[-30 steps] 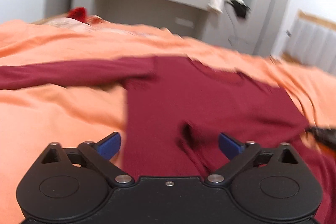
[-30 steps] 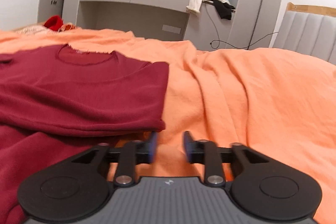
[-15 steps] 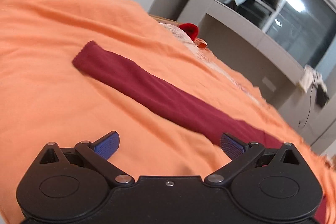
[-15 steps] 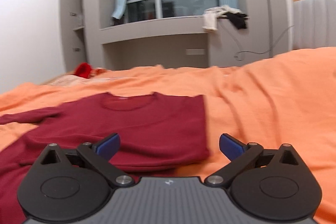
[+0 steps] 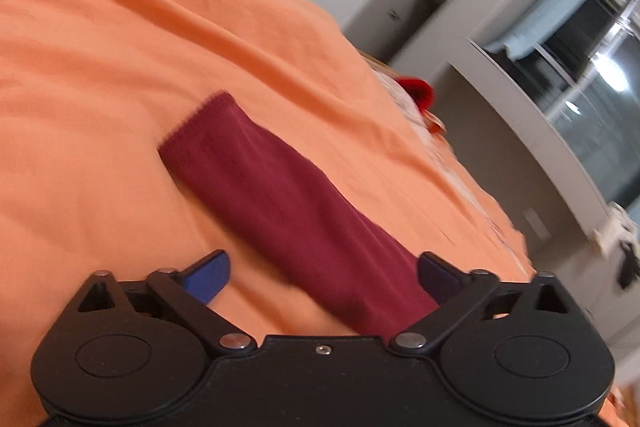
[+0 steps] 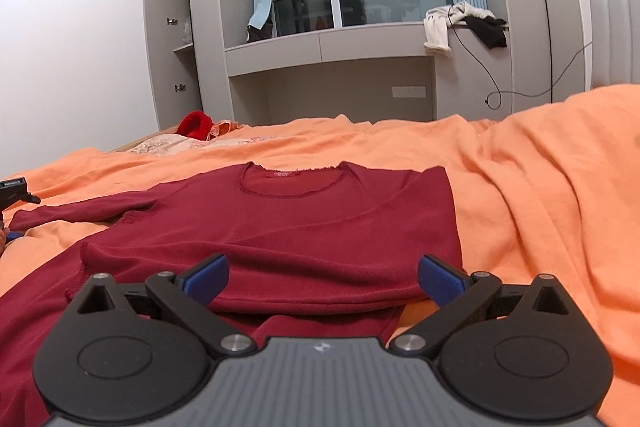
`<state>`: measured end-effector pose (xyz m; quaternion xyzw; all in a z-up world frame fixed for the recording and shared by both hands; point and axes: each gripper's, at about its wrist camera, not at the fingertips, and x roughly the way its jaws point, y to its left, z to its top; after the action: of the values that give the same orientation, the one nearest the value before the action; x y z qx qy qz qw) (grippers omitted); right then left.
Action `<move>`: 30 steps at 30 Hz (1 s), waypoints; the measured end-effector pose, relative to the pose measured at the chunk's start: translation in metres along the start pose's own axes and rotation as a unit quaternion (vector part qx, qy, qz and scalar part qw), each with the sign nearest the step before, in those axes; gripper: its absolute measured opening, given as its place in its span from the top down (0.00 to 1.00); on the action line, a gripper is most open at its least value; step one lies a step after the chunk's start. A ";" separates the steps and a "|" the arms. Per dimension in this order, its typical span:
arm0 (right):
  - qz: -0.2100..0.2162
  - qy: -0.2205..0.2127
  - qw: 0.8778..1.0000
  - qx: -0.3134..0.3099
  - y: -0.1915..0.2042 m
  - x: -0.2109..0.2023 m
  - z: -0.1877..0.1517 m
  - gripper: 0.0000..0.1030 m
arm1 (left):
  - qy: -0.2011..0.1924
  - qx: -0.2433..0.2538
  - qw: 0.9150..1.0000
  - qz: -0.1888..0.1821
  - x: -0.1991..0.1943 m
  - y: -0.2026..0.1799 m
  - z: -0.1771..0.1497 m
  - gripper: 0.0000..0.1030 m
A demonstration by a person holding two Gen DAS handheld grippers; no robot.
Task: Fold small clothes
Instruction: 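Move the left gripper to the other sleeve cuff and grasp it, then lift the sleeve with the left gripper, lay it across the front, release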
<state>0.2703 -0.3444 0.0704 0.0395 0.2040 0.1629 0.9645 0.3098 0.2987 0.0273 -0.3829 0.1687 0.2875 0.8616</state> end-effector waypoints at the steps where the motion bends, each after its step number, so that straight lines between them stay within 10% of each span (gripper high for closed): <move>1: 0.001 0.003 1.000 -0.002 0.001 0.001 -0.001 0.00 | -0.012 -0.002 1.000 0.016 0.004 -0.001 0.002 0.22; 7: 0.006 0.019 1.000 -0.018 0.006 0.007 -0.007 0.00 | -0.050 -0.064 0.995 0.056 0.015 0.011 0.015 0.86; 17: 0.008 0.007 1.000 -0.022 0.006 -0.004 -0.006 0.00 | -0.158 0.083 0.983 -0.040 -0.036 -0.058 0.022 0.96; 30: -0.007 -0.020 1.000 -0.013 -0.004 -0.021 -0.002 0.00 | -0.157 0.365 0.873 -0.282 -0.152 -0.220 -0.109 0.96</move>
<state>0.2529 -0.3549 0.0761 0.0289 0.1829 0.1583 0.9699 0.3214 0.0416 0.1573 -0.0219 0.0092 0.0066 0.9997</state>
